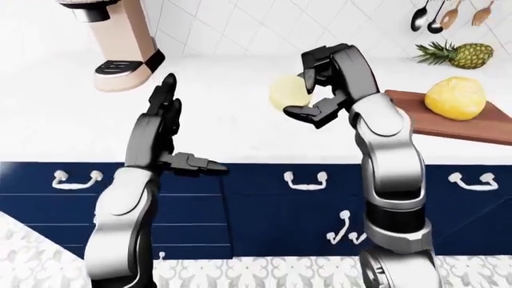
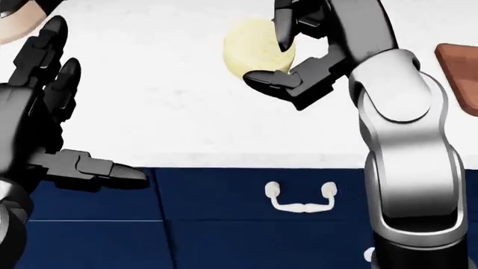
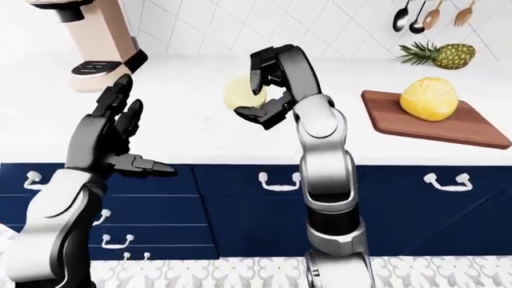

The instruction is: Pick up the wedge of cheese and place it on the slice of bread to prepare a simple cheese on bread dish.

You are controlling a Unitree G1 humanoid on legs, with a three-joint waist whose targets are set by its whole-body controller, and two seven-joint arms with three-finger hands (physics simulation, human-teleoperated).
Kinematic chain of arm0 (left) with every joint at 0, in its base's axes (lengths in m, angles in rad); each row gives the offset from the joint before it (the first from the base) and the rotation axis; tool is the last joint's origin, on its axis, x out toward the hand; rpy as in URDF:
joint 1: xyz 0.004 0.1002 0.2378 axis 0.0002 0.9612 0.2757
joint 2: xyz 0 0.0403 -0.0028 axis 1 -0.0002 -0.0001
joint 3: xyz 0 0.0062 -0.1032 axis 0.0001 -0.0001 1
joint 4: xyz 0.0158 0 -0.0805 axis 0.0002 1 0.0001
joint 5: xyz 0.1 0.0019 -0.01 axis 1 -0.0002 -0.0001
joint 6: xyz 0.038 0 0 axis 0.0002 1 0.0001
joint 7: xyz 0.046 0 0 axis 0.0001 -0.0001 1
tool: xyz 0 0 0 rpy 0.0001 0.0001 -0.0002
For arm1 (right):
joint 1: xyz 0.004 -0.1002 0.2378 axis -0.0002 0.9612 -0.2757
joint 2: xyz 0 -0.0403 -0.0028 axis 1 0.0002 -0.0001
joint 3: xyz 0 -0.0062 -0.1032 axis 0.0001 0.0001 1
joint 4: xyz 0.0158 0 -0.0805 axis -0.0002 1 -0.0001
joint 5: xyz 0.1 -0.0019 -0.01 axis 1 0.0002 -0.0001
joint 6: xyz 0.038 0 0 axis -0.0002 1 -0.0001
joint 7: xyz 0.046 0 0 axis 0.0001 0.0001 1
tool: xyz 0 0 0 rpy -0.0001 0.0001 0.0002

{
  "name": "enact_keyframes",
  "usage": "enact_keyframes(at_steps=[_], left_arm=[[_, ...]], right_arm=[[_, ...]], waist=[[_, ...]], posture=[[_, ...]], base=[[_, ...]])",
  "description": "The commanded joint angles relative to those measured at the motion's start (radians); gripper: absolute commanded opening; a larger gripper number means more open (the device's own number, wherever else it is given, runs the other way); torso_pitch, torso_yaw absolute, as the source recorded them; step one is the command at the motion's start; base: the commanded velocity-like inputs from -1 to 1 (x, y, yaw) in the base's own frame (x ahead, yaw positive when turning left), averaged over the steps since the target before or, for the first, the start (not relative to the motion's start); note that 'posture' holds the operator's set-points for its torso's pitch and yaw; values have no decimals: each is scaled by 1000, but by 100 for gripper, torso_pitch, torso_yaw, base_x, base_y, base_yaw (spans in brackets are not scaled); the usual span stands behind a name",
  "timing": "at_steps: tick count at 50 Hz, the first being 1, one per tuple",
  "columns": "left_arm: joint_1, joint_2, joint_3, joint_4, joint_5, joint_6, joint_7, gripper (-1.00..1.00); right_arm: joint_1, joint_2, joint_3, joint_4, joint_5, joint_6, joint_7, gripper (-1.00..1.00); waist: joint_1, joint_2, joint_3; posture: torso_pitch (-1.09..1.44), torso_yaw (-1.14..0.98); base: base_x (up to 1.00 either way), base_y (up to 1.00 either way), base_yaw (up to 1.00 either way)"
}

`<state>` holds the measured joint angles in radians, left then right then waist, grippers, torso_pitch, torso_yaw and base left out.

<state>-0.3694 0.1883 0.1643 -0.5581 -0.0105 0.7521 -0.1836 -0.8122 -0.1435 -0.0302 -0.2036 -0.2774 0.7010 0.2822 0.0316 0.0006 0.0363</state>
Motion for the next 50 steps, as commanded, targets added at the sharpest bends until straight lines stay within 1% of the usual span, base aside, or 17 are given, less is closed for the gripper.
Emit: enact_keyframes(at_steps=[1, 4, 5, 6, 7, 9, 12, 21, 24, 25, 27, 30, 41, 43, 45, 46, 50], left_arm=[[-16, 1, 0, -33, -5, -31, 0, 100], [-5, -3, -2, -25, -5, -47, 3, 100], [-5, -3, -2, -23, -5, -49, 3, 100], [-4, -4, -1, -21, -6, -53, 3, 100], [-1, -6, -3, -17, -6, -59, 4, 100], [3, -6, -5, -10, -4, -68, 3, 100], [-8, -2, -3, -21, -3, -48, 4, 100], [-20, -5, -13, -31, 6, -25, 5, 100], [-31, 0, -8, -42, 4, -8, 3, 100], [-30, 1, -7, -40, 5, -9, 3, 100], [-28, 1, -5, -31, 3, -21, 3, 100], [-23, 0, -5, -15, 2, -38, 1, 100], [-10, -2, -3, -26, 2, -39, 0, 100], [-8, -3, -6, -28, 3, -37, 1, 100], [-4, -5, -9, -26, 5, -43, 0, 100], [-5, -5, -8, -24, 5, -44, 0, 100], [-13, -4, -10, -19, 7, -42, 0, 100]], right_arm=[[-19, -9, -9, -23, -3, -16, -11, -100], [-17, -5, -6, -34, -3, -7, -7, -100], [-15, -5, -5, -39, -3, -6, -5, -100], [-15, -5, -7, -40, -2, -7, -5, -100], [-16, -5, -10, -41, 1, -6, -6, -100], [-19, -7, -13, -39, 5, -8, -10, -100], [-22, -21, -31, -62, 23, 5, -11, -100], [-21, -55, -45, -71, 50, 1, -20, -100], [-27, -65, -55, -72, 60, 18, -24, -100], [-25, -65, -53, -73, 62, 19, -26, -100], [-24, -64, -48, -69, 64, 18, -30, -100], [-24, -64, -46, -57, 64, 9, -32, -100], [-19, -62, -44, -75, 62, 18, -30, -100], [-23, -64, -48, -83, 65, 27, -28, -100], [-25, -68, -51, -85, 67, 31, -28, -100], [-28, -72, -54, -90, 69, 38, -27, -100], [-27, -83, -65, -86, 82, 34, -33, -100]], waist=[[-4, 7, -17], [-9, -38, -16], [-12, -75, -27], [-18, -66, -5], [-16, -30, -3], [-11, -38, -35], [-10, -14, -29], [-33, -6, 9], [-38, 17, -6], [-35, 66, -8], [-35, 74, 1], [-23, 84, -24], [12, 22, -14], [16, -31, -18], [14, -119, -32], [7, -56, -15], [-3, -32, -24]], posture=[[0, 0], [0, 0], [0, 0], [0, 0], [0, 0], [0, 0], [0, 0], [0, 0], [0, 0], [0, 0], [0, 0], [0, 0], [0, 0], [0, 0], [0, 0], [0, 0], [0, 0]], base=[[0, -30, 0], [0, -27, 0], [0, -27, 0], [0, -26, 0], [0, -27, 0], [0, -26, 0], [0, -22, 0], [0, -4, 0], [0, -7, 0], [0, -47, 0], [0, -83, 0], [0, -87, 0], [0, -85, 0], [0, -67, 0], [0, -66, 0], [0, -66, 0], [0, -66, 0]])
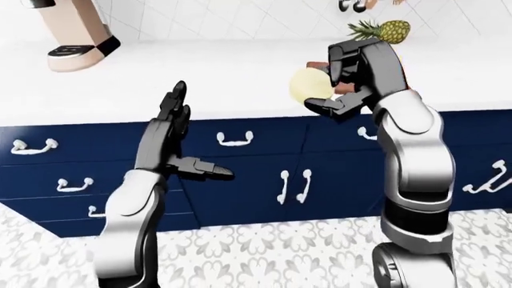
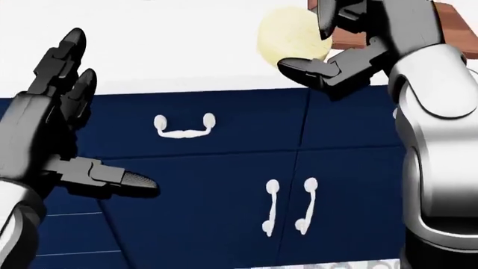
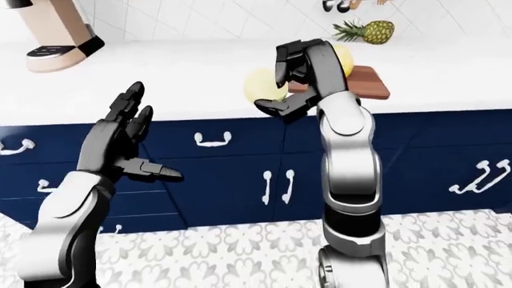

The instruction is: Pick up the wedge of cheese and place it on the slice of bread to prepare a simple cheese on bread dish.

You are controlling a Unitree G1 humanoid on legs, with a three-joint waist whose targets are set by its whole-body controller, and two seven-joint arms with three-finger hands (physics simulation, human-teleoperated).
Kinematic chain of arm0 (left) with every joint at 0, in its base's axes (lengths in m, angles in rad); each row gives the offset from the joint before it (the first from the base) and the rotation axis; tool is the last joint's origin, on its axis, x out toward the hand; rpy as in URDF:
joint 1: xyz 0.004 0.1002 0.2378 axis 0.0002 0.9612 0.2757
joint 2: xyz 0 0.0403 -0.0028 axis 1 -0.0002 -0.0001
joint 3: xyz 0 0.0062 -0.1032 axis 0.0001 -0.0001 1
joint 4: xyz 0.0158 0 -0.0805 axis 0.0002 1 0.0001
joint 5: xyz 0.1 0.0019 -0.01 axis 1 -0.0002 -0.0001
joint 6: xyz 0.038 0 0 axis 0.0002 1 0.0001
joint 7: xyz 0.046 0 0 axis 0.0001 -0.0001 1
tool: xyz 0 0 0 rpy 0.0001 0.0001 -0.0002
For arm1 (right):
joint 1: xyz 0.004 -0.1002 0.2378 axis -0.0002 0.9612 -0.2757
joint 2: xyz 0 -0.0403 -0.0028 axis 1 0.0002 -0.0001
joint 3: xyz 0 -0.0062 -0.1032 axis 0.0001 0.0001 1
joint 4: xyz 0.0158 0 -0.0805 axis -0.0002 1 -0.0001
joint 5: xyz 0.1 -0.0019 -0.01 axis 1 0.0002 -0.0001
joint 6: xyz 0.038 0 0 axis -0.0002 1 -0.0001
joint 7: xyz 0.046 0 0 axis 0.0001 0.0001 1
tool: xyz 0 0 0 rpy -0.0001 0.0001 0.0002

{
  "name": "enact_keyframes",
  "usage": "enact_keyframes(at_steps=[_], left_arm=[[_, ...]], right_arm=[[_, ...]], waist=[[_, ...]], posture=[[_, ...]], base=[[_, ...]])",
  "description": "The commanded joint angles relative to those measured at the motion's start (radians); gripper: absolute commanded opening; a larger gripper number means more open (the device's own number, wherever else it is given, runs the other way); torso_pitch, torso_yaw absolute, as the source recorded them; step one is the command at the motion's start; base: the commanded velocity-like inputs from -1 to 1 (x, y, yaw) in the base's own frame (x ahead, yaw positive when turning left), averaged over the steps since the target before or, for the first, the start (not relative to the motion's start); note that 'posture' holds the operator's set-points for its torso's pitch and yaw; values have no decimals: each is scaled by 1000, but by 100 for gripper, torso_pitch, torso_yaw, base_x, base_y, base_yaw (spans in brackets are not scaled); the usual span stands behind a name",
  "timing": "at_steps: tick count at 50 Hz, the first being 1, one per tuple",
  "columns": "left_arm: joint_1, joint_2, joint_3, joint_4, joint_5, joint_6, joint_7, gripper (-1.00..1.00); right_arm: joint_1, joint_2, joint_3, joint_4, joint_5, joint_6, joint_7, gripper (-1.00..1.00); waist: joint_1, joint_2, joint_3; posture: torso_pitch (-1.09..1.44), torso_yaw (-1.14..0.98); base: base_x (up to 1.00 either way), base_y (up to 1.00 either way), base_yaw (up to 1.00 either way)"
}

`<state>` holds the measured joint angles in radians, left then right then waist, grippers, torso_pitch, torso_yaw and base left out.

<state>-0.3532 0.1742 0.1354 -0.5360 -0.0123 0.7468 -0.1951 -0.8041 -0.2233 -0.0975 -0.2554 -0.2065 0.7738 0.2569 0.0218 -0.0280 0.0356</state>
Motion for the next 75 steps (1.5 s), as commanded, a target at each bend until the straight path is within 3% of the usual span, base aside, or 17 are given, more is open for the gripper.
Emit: enact_keyframes(at_steps=[1, 7, 9, 10, 14, 17, 19, 25, 36, 41, 43, 44, 50, 63, 67, 72, 75], left_arm=[[-30, 10, 16, -39, 10, -37, 11, 100], [-32, 8, 18, -28, 11, -45, 9, 100], [-40, 9, 16, -29, 11, -37, 10, 100], [-49, 10, 17, -33, 9, -28, 11, 100], [-66, 17, 20, -38, 6, -13, 11, 100], [-63, 18, 23, -38, 5, -16, 11, 100], [-67, 23, 28, -42, 2, -9, 11, 100], [-63, 27, 32, -45, -2, -12, 11, 100], [-78, 47, 50, -58, -18, 9, 15, 100], [-73, 46, 49, -60, -19, 8, 16, 100], [-79, 49, 48, -64, -19, 18, 16, 100], [-83, 51, 49, -68, -19, 25, 16, 100], [-90, 53, 48, -79, -19, 40, 18, 100], [-135, 79, 66, -50, -33, 50, 21, 100], [-172, 92, 60, -57, -34, 83, 23, 100], [-192, 102, 61, -71, -35, 108, 20, 100], [-191, 103, 64, -72, -37, 107, 18, 100]], right_arm=[[-34, -4, 2, -30, 13, -44, -11, -100], [-27, -8, 3, -33, 18, -40, -17, -100], [-21, -8, 4, -39, 19, -37, -18, -100], [-15, -6, 5, -46, 18, -35, -18, -100], [-10, -10, 3, -46, 17, -33, -18, -100], [-13, -9, 4, -44, 18, -33, -19, -100], [-10, -6, 6, -35, 18, -44, -22, -100], [-8, 0, 11, -33, 14, -53, -21, -100], [-6, 12, 15, -24, 15, -61, -22, -100], [-6, 13, 17, -22, 15, -60, -22, -100], [-8, 13, 14, -24, 17, -61, -24, -100], [-9, 14, 13, -21, 18, -63, -25, -100], [-18, 10, 12, -25, 26, -66, -27, -100], [-30, 2, 1, -27, 28, -51, -32, -100], [-27, -6, 1, -33, 37, -46, -35, -100], [-27, -6, 5, -44, 34, -36, -32, -100], [-29, -6, 3, -42, 35, -37, -33, -100]], waist=[[4, 6, -18], [-6, 49, -5], [-6, 94, -20], [6, 61, -8], [-2, 90, -34], [4, 44, -8], [-4, -57, -36], [-11, 21, -18], [-21, -24, -16], [-19, 76, 14], [-13, 138, -8], [-3, 96, -3], [-1, 1, -13], [-22, 46, -38], [-25, 55, 18], [-16, 24, 43], [-8, -31, 17]], posture=[[0, 0], [0, 0], [0, 0], [0, 0], [0, 0], [0, 0], [0, 0], [0, 0], [0, 0], [0, 0], [0, 0], [0, 0], [0, 0], [0, 0], [0, 0], [0, 0], [0, 0]], base=[[0, -66, 0], [0, -66, 0], [0, -67, 0], [0, -66, 0], [0, -67, 0], [0, -66, 0], [0, -66, 0], [0, -59, 0], [0, -3, 0], [0, -68, 0], [0, -67, 0], [0, -41, 0], [0, -7, 0], [2, 0, 0], [35, 0, 0], [65, -3, 0], [83, -4, 0]])
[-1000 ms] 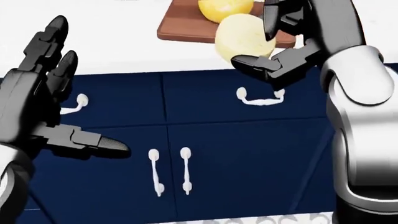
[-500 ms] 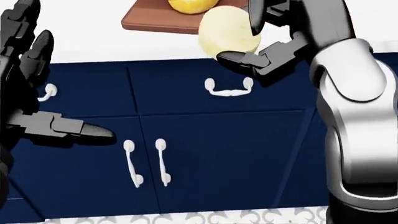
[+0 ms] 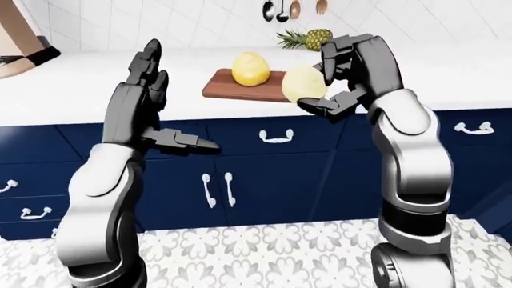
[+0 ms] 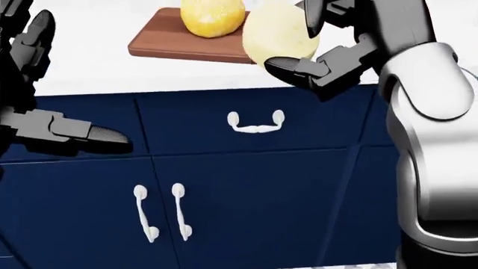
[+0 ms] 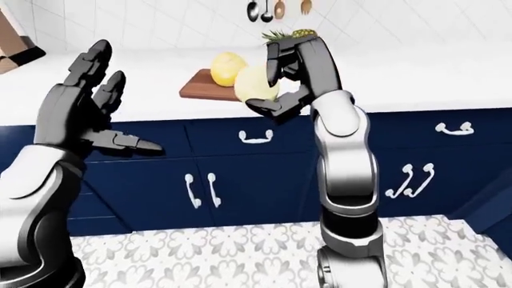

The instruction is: Pick up the wedge of cheese and place it on the slice of bread to prepare a simple cheese on bread dish.

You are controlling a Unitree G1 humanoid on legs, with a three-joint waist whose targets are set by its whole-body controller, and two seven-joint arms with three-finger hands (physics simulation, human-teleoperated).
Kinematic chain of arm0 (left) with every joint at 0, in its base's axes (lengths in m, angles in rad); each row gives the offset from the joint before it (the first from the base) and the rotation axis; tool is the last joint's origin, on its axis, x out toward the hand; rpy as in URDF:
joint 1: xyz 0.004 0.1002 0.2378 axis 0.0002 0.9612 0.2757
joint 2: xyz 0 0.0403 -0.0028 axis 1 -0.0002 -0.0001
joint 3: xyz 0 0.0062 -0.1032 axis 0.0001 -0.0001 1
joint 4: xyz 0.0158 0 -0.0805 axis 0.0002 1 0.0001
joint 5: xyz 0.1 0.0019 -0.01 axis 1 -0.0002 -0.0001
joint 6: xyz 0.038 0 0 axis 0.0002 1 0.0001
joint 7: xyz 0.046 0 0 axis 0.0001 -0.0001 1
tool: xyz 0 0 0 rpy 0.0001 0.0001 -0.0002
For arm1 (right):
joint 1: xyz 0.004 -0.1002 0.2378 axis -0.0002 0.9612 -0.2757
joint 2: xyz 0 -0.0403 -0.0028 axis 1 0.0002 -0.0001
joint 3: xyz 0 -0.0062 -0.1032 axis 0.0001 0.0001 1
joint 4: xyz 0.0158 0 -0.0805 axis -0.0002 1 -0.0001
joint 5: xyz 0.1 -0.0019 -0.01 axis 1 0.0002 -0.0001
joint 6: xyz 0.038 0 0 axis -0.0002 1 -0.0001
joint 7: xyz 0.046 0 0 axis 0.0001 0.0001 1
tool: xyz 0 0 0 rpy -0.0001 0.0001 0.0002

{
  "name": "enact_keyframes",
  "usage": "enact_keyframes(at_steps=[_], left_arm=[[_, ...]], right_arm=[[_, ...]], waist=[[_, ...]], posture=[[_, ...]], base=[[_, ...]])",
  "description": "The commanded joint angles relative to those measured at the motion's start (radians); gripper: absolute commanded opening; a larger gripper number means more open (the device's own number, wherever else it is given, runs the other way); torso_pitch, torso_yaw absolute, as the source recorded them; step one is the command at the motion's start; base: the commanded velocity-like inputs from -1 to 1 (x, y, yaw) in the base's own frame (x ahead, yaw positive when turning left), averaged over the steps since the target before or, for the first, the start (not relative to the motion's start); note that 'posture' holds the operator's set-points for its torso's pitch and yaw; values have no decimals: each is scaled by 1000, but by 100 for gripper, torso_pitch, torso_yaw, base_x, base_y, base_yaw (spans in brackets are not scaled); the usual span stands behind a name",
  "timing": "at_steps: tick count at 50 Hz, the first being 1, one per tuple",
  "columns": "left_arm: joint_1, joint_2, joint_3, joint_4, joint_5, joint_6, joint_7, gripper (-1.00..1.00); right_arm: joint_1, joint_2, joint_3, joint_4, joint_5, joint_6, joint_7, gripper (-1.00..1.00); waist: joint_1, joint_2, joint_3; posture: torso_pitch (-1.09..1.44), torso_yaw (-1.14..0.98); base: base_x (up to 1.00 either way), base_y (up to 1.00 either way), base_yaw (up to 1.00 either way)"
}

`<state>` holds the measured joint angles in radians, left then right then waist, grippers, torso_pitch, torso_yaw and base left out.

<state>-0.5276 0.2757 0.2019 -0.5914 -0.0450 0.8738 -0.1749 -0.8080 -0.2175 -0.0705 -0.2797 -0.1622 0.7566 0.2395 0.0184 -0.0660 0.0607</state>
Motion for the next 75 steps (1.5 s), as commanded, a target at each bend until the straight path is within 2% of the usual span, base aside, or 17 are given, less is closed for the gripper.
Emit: enact_keyframes(at_steps=[1, 3, 6, 11, 15, 17, 23, 27, 28, 37, 41, 42, 48, 50, 54, 57, 75], left_arm=[[-14, 1, -2, -17, -4, -22, -2, 100], [-13, 2, -1, -14, -5, -25, -3, 100], [-16, 4, 0, -11, -6, -25, -3, 100], [-11, 4, 3, -12, -8, -29, -3, 100], [-5, 8, 9, -21, -12, -26, -3, 100], [-2, 9, 12, -32, -15, -20, -3, 100], [1, 13, 19, -61, -25, 1, -1, 100], [-7, 18, 20, -66, -29, 12, 1, 100], [-10, 21, 23, -69, -31, 18, 1, 100], [-20, 33, 29, -87, -41, 41, 4, 100], [-21, 36, 33, -101, -45, 53, 6, 100], [-21, 37, 32, -102, -45, 53, 6, 100], [-22, 33, 24, -90, -41, 41, 9, 100], [-21, 31, 22, -85, -39, 36, 9, 100], [-16, 27, 20, -80, -36, 27, 7, 100], [-17, 26, 20, -78, -36, 26, 6, 100], [-9, 54, 73, -189, -102, 118, 39, 100]], right_arm=[[-27, -12, -25, -14, -8, -22, -16, -100], [-32, -15, -26, -11, -7, -21, -17, -100], [-40, -18, -27, -8, -6, -20, -17, -100], [-43, -17, -22, -11, -7, -18, -16, -100], [-44, -21, -29, -17, -4, -17, -15, -100], [-47, -27, -34, -26, -1, -11, -16, -100], [-65, -46, -44, -69, 10, 30, -14, -100], [-74, -66, -58, -82, 24, 41, -15, -100], [-77, -71, -65, -81, 28, 42, -18, -100], [-78, -150, -121, -125, 96, 72, -38, -100], [-77, -181, -137, -132, 120, 80, -45, -100], [-73, -186, -139, -131, 124, 78, -49, -100], [-77, -204, -143, -123, 138, 96, -65, -100], [-74, -207, -145, -130, 142, 101, -67, -100], [-74, -217, -154, -135, 156, 101, -73, -100], [-68, -216, -149, -143, 162, 97, -76, -100], [-170, -214, -103, -96, 140, 128, -29, -100]], waist=[[-6, -32, -22], [5, 1, -2], [-4, 8, -38], [-25, 55, -33], [-18, 130, -58], [-9, 160, -9], [-14, 88, 17], [-15, -2, -32], [-5, 28, -10], [-19, 32, 8], [-35, 121, -27], [-28, 78, -17], [-16, 65, -65], [-15, 58, -9], [-8, 14, -6], [-1, 35, -45], [-21, 94, -6]], posture=[[0, 0], [0, 0], [0, 0], [0, 0], [0, 0], [0, 0], [0, 0], [0, 0], [0, 0], [0, 0], [0, 0], [0, 0], [0, 0], [0, 0], [0, 0], [0, 0], [0, 0]], base=[[83, -5, 0], [84, -4, 0], [82, -5, 0], [82, -5, 0], [44, -2, 0], [0, 0, 0], [0, 0, 0], [0, 0, 0], [0, 0, 0], [0, 0, 0], [0, 0, 0], [0, 0, 0], [8, 0, 0], [48, 0, 0], [39, 0, 0], [0, 0, 0], [0, 0, 0]])
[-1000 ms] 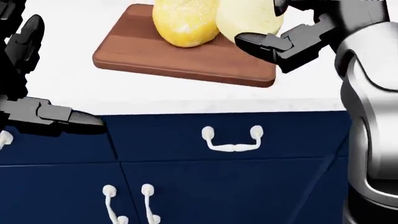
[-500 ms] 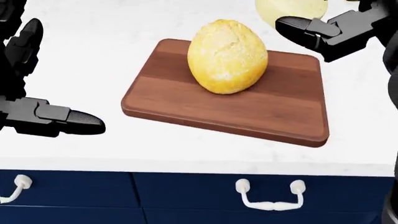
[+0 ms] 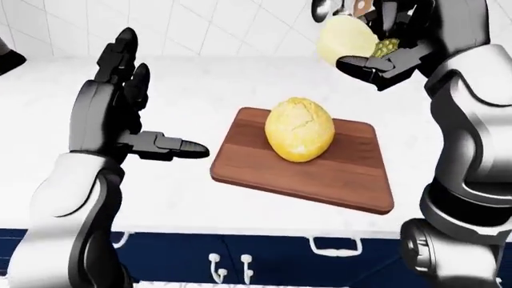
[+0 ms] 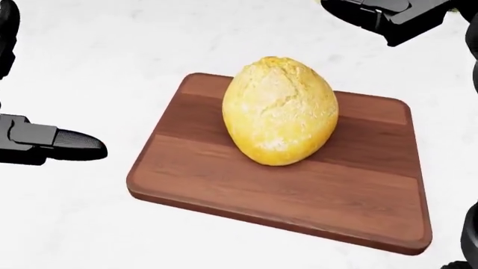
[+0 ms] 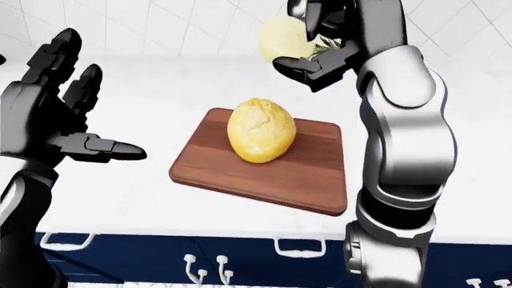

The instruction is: Pick up the wedge of cheese and place it on the slice of bread to prepare a simple cheese on bread dish.

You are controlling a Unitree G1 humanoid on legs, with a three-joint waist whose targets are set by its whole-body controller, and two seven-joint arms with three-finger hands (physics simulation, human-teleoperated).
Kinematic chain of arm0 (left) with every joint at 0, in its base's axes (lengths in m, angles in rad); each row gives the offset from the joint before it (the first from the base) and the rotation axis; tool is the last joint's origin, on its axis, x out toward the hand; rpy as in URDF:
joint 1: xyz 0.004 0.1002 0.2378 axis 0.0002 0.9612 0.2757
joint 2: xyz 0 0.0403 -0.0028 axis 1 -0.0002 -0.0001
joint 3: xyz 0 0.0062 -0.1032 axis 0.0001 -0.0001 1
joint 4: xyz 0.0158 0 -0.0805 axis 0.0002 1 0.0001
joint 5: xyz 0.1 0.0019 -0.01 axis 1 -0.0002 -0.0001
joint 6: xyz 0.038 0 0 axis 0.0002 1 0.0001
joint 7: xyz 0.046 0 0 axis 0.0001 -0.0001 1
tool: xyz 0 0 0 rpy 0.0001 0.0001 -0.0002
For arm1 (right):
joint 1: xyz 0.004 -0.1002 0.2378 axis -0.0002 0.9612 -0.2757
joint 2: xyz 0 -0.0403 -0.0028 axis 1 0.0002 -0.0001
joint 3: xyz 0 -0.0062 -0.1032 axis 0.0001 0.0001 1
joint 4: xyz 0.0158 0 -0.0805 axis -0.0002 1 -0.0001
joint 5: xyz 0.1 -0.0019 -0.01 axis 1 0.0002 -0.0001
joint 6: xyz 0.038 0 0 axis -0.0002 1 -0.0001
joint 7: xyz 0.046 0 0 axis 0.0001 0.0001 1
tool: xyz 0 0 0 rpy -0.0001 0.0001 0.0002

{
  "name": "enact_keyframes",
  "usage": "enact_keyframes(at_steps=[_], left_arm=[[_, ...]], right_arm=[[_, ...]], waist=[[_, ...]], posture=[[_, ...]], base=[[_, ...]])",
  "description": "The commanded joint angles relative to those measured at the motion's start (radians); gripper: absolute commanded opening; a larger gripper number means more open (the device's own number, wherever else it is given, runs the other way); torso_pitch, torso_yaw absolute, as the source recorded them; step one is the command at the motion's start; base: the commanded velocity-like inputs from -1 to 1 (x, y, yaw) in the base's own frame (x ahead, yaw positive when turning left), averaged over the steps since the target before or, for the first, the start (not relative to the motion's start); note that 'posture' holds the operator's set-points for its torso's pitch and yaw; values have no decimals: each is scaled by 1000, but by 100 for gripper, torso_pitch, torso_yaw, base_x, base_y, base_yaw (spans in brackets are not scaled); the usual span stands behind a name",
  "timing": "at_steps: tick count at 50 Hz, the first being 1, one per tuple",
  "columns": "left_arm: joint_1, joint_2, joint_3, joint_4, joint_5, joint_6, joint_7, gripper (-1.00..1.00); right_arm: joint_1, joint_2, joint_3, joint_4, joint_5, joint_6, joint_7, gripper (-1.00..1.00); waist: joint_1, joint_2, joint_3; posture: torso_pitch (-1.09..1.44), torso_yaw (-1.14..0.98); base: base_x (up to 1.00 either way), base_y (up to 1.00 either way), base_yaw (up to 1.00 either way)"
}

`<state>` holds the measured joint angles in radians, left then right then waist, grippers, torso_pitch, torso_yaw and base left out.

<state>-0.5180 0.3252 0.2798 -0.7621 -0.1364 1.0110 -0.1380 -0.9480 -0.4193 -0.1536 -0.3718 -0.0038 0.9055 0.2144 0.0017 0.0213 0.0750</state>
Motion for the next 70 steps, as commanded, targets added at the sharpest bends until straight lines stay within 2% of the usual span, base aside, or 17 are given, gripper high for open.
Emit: enact_keyframes(at_steps=[1, 3, 4, 6, 8, 11, 16, 24, 37, 46, 57, 70], left_arm=[[-19, 5, -6, -17, -12, -19, 4, 100], [-21, 7, -7, -16, -15, -17, 7, 100], [-23, 7, -7, -17, -17, -15, 8, 100], [-23, 8, -6, -17, -20, -15, 9, 100], [-18, 8, -5, -19, -22, -17, 10, 100], [-13, 11, 7, -40, -33, -1, 12, 100], [-7, 17, 20, -58, -48, 9, 17, 100], [11, 21, 26, -52, -59, -10, 22, 100], [25, 18, 16, -13, -50, -54, 19, 100], [32, 11, 8, -9, -42, -66, 17, 100], [49, 11, 35, -27, -52, -60, 7, 100], [69, 15, 40, -7, -56, -98, 6, 100]], right_arm=[[-33, -11, -17, -2, -21, -18, 3, -100], [-32, -13, -15, 0, -27, -9, 21, -100], [-34, -13, -14, -2, -31, -2, 27, -100], [-43, -16, -10, -4, -39, 17, 47, -100], [-47, -15, -4, -5, -49, 29, 65, -100], [-55, -11, 1, -17, -62, 53, 91, -100], [-66, -10, 11, -26, -80, 88, 136, -100], [-65, 3, 30, -48, -104, 146, 214, -100], [-47, 34, 26, -31, -126, 117, 241, -100], [-35, 61, 42, -32, -143, 103, 251, -100], [-23, 102, 78, -42, -188, 112, 273, -100], [-8, 133, 93, -27, -231, 98, 300, -100]], waist=[[-3, -1, -14], [3, -31, -11], [6, -57, -19], [14, -37, -26], [8, -30, -42], [6, -16, -43], [3, -7, -45], [1, -4, -47], [7, -5, -48], [9, -5, -48], [8, -4, -49], [6, 1, -52]], posture=[[0, 0], [0, 0], [0, 0], [0, 0], [0, 0], [0, 0], [0, 0], [0, 0], [0, 0], [0, 0], [0, 0], [0, 0]], base=[[0, 0, 0], [0, 0, 0], [0, 0, 0], [0, 0, 0], [0, 0, 0], [0, 0, 0], [0, 0, 0], [0, 0, 0], [0, 0, 0], [0, 0, 0], [0, 0, 0], [0, 0, 0]])
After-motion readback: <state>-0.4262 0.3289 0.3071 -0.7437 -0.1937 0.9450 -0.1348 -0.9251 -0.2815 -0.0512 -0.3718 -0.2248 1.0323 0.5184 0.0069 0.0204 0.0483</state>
